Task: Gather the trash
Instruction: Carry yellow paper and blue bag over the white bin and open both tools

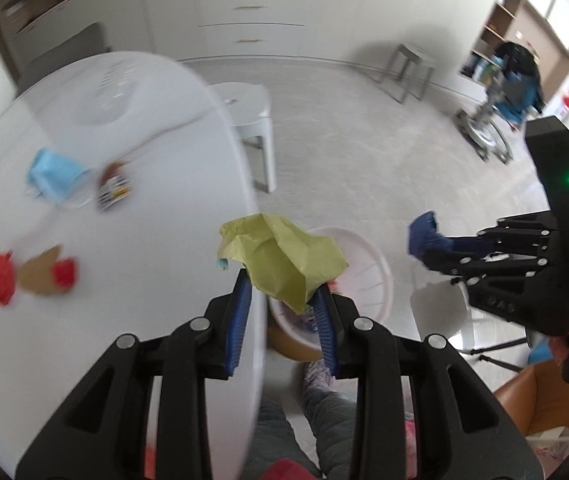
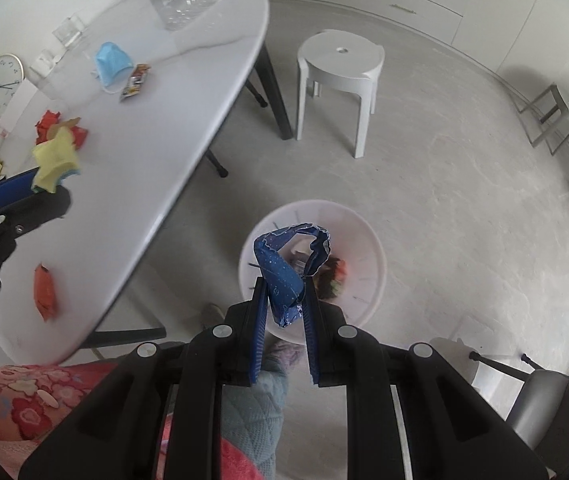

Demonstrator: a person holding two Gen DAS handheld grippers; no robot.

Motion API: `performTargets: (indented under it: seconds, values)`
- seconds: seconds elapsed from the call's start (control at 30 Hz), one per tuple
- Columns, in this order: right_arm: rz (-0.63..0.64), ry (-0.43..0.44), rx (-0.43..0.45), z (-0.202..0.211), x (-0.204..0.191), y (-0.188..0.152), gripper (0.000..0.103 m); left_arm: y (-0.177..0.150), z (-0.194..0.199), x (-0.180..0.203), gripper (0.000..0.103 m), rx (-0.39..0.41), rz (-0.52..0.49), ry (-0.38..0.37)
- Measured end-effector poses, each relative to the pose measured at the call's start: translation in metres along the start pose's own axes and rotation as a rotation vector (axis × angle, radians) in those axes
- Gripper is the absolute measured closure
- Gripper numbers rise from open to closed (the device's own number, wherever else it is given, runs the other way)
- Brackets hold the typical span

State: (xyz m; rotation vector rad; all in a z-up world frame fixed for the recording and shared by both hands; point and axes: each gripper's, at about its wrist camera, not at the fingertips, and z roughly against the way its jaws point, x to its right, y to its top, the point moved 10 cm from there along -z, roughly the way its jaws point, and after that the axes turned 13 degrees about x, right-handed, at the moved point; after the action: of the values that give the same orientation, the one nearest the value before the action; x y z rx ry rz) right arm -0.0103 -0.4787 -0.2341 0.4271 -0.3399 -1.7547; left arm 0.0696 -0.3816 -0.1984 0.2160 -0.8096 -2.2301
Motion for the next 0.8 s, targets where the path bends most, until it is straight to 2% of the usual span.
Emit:
performTargets:
  seconds: [0.17, 0.27, 0.37, 0.43, 0.53, 0.77, 0.8]
  values:
    - [-0.011, 0.005, -0.006, -0.005, 0.012, 0.000, 0.085, 0.006, -0.024, 0.039, 0.070, -0.031, -0.027, -0.040]
    - [-0.016, 0.005, -0.009, -0.007, 0.022, 0.000, 0.084, 0.007, -0.031, 0.054, 0.046, -0.045, -0.048, -0.043]
    - [-0.019, 0.009, -0.013, -0.008, 0.030, 0.001, 0.084, 0.010, -0.033, 0.063, 0.030, -0.031, -0.058, -0.034]
    - [-0.019, 0.014, -0.016, -0.009, 0.033, 0.001, 0.083, 0.012, -0.034, 0.065, 0.025, -0.028, -0.066, -0.023]
    - [-0.015, 0.022, -0.014, -0.010, 0.034, 0.002, 0.083, 0.014, -0.032, 0.064, 0.019, -0.029, -0.068, -0.009]
    - [0.008, 0.056, -0.035, -0.018, 0.021, 0.002, 0.082, 0.012, -0.026, 0.041, 0.017, -0.038, -0.026, 0.033]
    - [0.009, 0.063, -0.044, -0.019, 0.019, 0.001, 0.074, 0.011, -0.024, 0.038, 0.017, -0.038, -0.020, 0.037]
